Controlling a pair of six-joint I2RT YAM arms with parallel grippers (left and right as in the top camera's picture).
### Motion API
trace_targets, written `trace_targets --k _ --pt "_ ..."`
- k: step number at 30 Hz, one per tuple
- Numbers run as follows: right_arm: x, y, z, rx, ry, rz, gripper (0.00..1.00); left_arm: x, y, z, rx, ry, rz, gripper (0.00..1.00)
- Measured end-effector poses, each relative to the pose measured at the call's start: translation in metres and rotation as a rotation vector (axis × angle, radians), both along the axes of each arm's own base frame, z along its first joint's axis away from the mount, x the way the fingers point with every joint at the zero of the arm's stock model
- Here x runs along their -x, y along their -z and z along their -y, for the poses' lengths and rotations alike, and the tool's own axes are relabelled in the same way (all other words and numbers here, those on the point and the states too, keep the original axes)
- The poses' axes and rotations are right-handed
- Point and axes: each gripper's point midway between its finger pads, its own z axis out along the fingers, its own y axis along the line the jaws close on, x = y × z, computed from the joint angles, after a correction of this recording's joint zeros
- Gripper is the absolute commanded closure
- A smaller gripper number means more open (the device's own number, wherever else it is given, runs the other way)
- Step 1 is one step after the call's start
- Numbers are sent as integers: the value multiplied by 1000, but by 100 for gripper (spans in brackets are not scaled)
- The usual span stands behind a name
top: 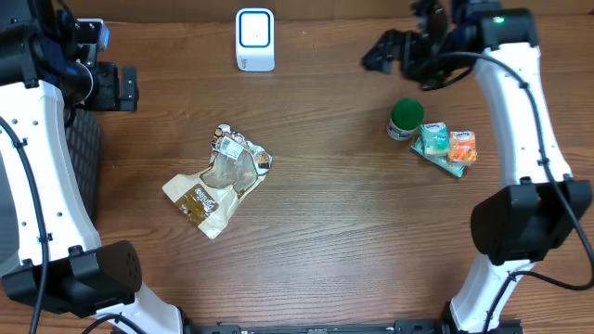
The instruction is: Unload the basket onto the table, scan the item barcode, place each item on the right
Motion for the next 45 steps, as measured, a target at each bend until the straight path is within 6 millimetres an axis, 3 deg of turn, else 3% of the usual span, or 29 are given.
trace_targets --k 4,10,14,23,29,30,36,39,45 --pt "17 24 -55 -50 -102 -44 13 0 0 0 0 1 0 1" --pt "45 81 -142 -72 -164 -83 26 0 0 0 0 1 0 1" --pt "65 114 -174 -66 -171 -99 34 0 0 0 0 0 0 0" --pt "86 163 -199 -44 -108 -112 53 0 0 0 0 1 0 1" --pt "102 197 -218 -30 -99 -170 55 0 0 0 0 1 0 0" --pt "104 200 -219 -27 -98 -172 59 0 0 0 0 1 0 0" --pt "106 206 -222 1 -62 -176 87 0 0 0 0 1 0 0" --pt "104 209 -219 11 -44 -180 95 0 0 0 0 0 0 1" --pt "104 211 -202 14 -93 -209 96 0 0 0 0 1 0 1"
